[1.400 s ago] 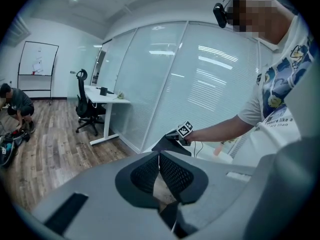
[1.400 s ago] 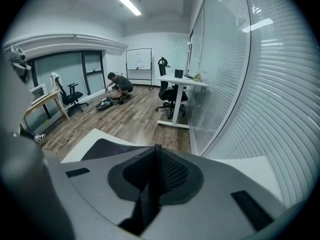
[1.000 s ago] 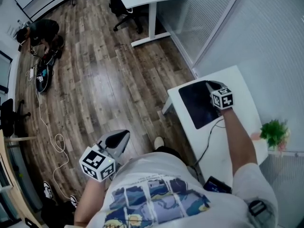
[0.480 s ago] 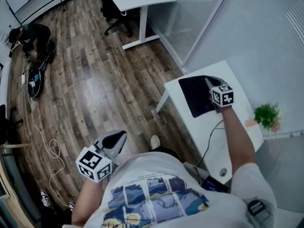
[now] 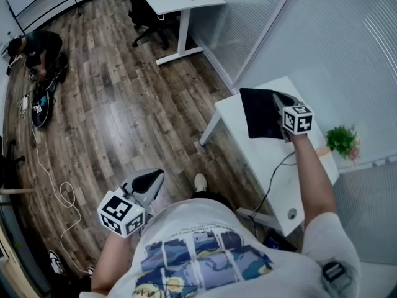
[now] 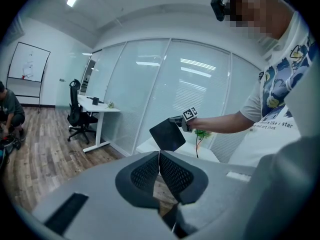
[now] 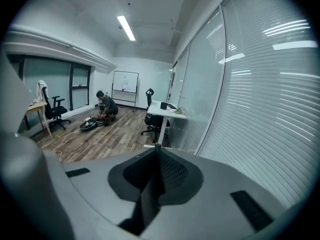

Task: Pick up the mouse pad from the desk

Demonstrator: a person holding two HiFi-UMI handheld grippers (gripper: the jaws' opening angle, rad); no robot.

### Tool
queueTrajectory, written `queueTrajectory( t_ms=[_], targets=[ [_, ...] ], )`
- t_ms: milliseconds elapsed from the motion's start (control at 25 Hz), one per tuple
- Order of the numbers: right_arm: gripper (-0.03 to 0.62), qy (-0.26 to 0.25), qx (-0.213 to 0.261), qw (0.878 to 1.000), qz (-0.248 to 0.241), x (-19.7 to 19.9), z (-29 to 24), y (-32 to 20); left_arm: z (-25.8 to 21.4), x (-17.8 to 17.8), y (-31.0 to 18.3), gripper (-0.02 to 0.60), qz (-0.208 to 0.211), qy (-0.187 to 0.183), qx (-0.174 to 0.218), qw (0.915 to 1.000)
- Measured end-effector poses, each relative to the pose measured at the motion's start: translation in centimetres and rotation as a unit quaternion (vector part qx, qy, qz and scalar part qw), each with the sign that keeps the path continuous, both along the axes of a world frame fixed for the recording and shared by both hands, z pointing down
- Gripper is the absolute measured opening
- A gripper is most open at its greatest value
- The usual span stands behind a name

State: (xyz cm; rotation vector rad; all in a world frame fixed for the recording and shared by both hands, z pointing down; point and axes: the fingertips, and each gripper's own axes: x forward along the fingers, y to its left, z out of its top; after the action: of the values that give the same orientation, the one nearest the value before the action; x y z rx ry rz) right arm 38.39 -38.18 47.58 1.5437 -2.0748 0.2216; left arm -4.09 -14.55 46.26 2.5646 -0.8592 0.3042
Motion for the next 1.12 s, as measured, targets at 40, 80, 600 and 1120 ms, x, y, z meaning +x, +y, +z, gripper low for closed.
queueTrajectory(
  t_ms=[40, 80, 600, 1120],
  targets=[
    [0.026, -0.002, 0.005, 1.000, 0.002, -0.4, -0.8, 0.3, 0.0, -0.4, 0.5, 0.005, 0.002, 0.001, 0.000, 1.0000],
    [0.026, -0.003, 0.011, 1.000, 0.005, -0.9, -1.6, 0.6, 0.0, -0.8, 0.9, 0.005, 0.004, 0.001, 0.001, 1.0000],
    [0.026, -0.030, 0.070, 0.997, 0.005, -6.2, -10.5, 5.1, 1.6, -5.4, 7.6, 0.005, -0.002, -0.012, -0.002, 0.9999],
    [0.026, -0.059, 0.100, 0.993, -0.036, -13.0, -18.0, 11.6, 2.7, -6.3, 11.8, 0.005, 0.006, 0.006, 0.000, 1.0000]
  ],
)
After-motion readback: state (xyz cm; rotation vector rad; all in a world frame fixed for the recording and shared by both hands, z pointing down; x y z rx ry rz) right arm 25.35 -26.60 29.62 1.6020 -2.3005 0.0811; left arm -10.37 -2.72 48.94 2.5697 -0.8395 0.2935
